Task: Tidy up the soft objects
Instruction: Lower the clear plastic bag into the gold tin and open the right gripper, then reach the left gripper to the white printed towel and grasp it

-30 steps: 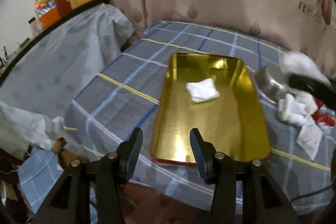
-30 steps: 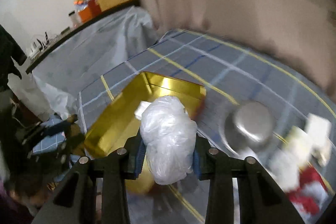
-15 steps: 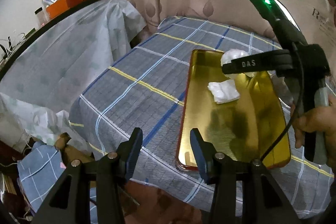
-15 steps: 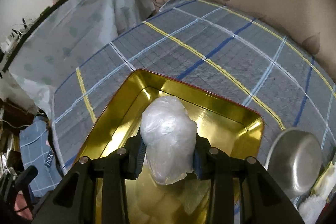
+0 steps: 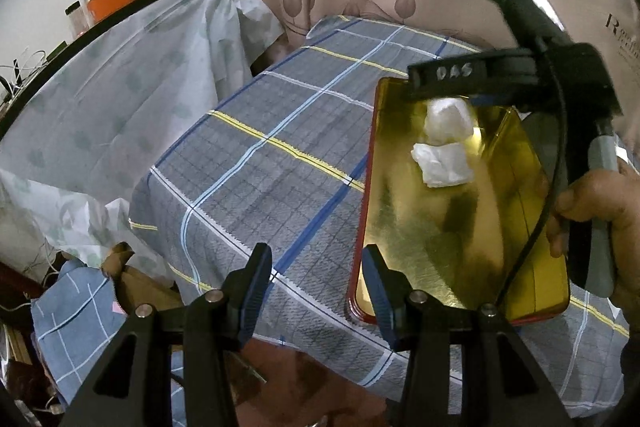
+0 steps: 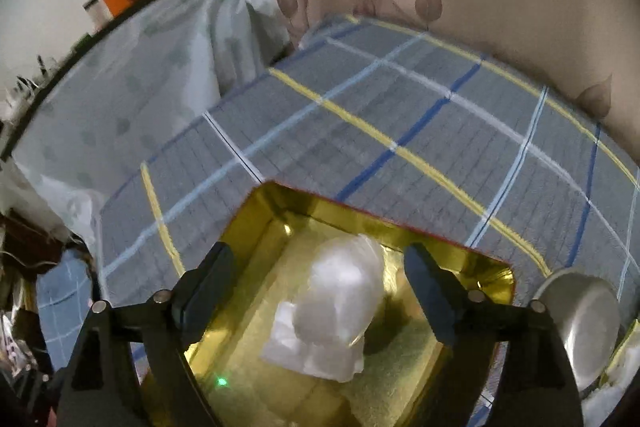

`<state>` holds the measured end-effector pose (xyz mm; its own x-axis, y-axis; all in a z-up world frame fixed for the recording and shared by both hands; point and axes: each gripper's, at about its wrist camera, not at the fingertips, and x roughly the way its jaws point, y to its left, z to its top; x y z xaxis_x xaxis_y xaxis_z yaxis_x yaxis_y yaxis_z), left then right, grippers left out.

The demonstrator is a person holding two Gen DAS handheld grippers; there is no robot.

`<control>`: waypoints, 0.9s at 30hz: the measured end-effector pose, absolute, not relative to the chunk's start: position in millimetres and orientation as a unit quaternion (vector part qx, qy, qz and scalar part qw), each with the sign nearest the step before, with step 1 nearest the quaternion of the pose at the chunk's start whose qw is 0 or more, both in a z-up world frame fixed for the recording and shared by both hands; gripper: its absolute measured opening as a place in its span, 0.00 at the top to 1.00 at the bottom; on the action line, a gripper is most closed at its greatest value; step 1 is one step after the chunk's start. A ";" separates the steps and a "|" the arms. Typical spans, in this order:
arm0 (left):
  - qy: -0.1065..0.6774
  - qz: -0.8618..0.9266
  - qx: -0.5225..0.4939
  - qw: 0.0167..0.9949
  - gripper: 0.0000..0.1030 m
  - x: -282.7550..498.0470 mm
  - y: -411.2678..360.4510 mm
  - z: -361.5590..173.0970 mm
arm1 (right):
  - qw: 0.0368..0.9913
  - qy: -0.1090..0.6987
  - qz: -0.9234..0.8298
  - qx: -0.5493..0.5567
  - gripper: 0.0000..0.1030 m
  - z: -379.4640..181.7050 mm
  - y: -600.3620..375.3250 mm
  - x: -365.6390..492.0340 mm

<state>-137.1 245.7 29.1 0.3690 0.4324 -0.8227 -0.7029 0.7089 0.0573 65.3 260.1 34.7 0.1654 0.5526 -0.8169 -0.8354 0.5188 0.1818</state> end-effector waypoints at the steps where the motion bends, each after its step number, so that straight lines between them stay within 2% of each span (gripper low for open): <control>1: 0.440 0.348 -0.154 0.813 0.54 -136.6 246.5 29.2 | 0.750 0.444 0.466 -0.152 0.17 38.6 257.0 64.5; 8: 0.439 0.350 -0.146 0.814 0.54 -136.7 244.5 30.3 | 0.804 0.345 0.479 -0.068 0.16 88.2 168.8 37.7; 11: 0.432 0.354 -0.132 0.819 0.54 -137.8 240.0 34.2 | 0.844 0.293 0.444 -0.060 0.05 98.0 94.6 11.9; 14: 0.426 0.353 -0.117 0.825 0.54 -137.0 230.7 40.8 | 0.891 0.261 0.365 -0.071 0.02 91.5 0.0 -6.1; 17: 0.420 0.341 -0.098 0.835 0.54 -134.5 215.2 48.8 | 0.920 0.266 0.267 -0.106 0.00 73.2 -85.5 -7.6; 21: 0.415 0.312 -0.077 0.851 0.53 -128.2 185.4 57.5 | 0.928 0.318 0.146 -0.132 0.00 40.5 -187.0 17.5; 27: 0.439 0.188 -0.076 0.875 0.53 -103.4 122.4 56.5 | 0.926 0.349 0.064 -0.128 0.00 8.6 -259.9 38.4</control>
<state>-103.4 122.4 56.5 0.5432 0.2633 -0.7972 -0.3962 0.9176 0.0330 38.4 -259.9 8.6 0.7476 0.0299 -0.6635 -0.2090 0.9588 -0.1923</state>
